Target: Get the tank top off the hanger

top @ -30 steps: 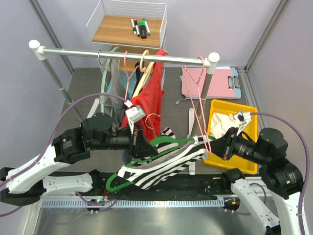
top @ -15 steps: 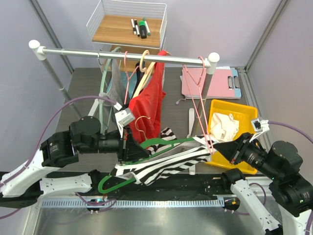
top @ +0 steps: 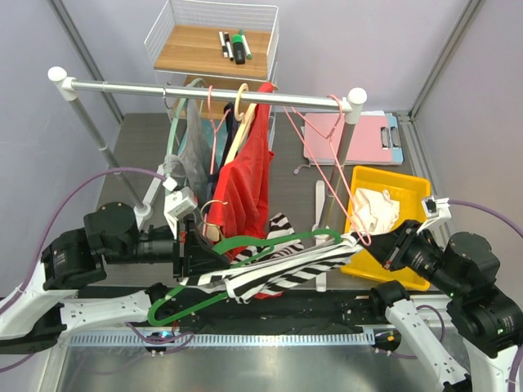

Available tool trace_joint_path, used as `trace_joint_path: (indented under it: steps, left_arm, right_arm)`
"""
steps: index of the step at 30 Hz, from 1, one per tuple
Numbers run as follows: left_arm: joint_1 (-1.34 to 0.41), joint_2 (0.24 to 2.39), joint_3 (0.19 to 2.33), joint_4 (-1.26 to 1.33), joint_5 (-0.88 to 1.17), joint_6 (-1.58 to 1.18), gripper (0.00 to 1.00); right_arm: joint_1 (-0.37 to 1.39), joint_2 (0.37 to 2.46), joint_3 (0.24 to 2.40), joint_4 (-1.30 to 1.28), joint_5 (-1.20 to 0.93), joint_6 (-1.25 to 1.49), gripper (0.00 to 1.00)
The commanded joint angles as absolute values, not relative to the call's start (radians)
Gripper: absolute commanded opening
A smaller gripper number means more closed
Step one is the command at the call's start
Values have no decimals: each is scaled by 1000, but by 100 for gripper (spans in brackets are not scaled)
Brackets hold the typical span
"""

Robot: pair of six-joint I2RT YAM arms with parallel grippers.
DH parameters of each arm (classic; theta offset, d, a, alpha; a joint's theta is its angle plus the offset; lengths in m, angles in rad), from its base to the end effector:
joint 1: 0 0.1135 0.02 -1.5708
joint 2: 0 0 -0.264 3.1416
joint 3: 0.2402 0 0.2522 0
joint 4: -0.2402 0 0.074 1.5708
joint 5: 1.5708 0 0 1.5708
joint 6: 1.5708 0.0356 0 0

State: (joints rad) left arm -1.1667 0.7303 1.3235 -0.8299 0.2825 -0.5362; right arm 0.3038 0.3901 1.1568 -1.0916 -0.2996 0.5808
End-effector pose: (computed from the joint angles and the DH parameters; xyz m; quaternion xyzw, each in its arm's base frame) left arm 0.0294 -0.0941 0.4509 0.3240 0.7125 -0.5336 0.3204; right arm 0.0093 0.0139 0.3926 0.0246 0.8074 0.3565 0.4695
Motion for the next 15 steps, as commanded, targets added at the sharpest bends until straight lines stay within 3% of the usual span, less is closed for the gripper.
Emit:
trace_joint_path:
  steps: [1,8,15]
  left_arm:
    - [-1167,716,1350,-796,279,-523,0]
    - [-1167,726,1371,-773,218,-522,0]
    - [-1167,742,1382,-795,265,-492,0]
  right_arm:
    - [301,379,1131,-1068,-293,595,1]
    - [301,330,1074,-1132,-390,565,1]
    - [301,290,1127,-1227,-417,513,27]
